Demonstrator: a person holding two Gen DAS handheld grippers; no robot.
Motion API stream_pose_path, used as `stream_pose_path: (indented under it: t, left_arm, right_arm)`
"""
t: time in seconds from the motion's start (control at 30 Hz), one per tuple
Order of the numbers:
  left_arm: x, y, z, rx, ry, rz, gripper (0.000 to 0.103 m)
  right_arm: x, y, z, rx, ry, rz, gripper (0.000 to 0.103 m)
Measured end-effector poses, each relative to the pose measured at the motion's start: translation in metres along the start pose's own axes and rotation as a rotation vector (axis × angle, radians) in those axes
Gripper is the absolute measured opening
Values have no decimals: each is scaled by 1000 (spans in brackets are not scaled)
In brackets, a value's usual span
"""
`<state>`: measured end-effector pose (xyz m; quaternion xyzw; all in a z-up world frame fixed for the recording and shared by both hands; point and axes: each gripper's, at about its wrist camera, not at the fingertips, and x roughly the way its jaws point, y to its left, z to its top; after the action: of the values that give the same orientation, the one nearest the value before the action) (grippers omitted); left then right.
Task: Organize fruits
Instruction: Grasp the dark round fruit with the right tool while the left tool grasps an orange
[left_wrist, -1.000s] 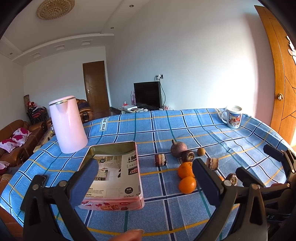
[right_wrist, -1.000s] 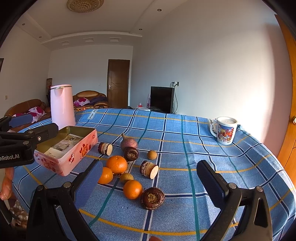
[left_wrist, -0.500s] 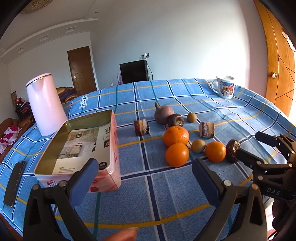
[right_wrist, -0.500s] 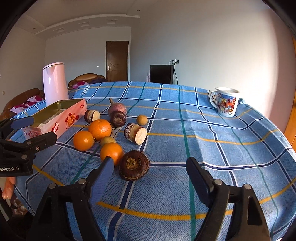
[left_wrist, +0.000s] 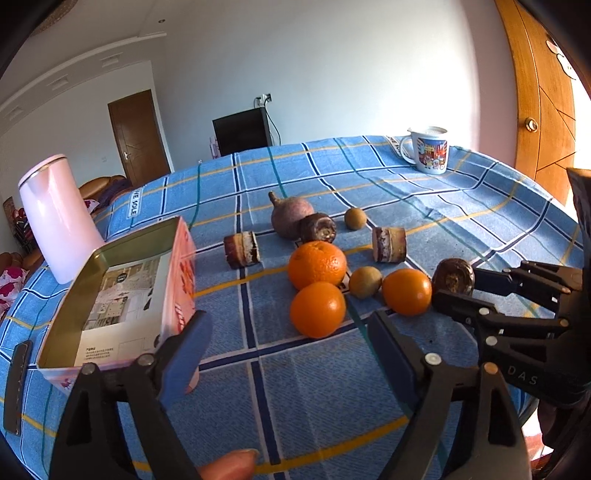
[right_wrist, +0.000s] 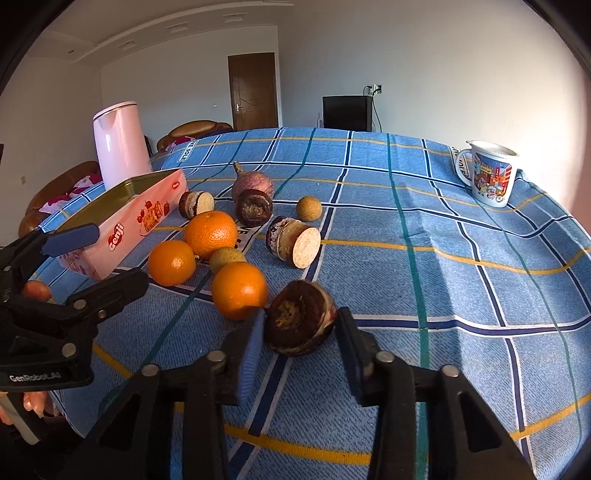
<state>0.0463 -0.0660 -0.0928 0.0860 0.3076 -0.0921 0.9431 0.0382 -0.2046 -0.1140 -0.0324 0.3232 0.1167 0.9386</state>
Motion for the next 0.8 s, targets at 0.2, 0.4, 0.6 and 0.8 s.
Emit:
stream_pose_path:
  t: [0.2, 0.4, 0.6, 0.8]
  left_arm:
    - [22, -2, 5, -15, 83, -52, 61]
    - [30, -2, 6, -41, 118, -107, 39]
    - [20, 2, 4, -55, 79, -104, 39]
    - [-4, 11, 8, -60, 8, -87, 39]
  right_arm:
    - [-3, -6, -3, 12, -18, 20, 39]
    - [-11, -10, -3, 31, -60, 23, 39]
    - [-24, -4, -1, 18, -121, 24, 39]
    - [-33, 4, 9, 0, -171, 39, 39]
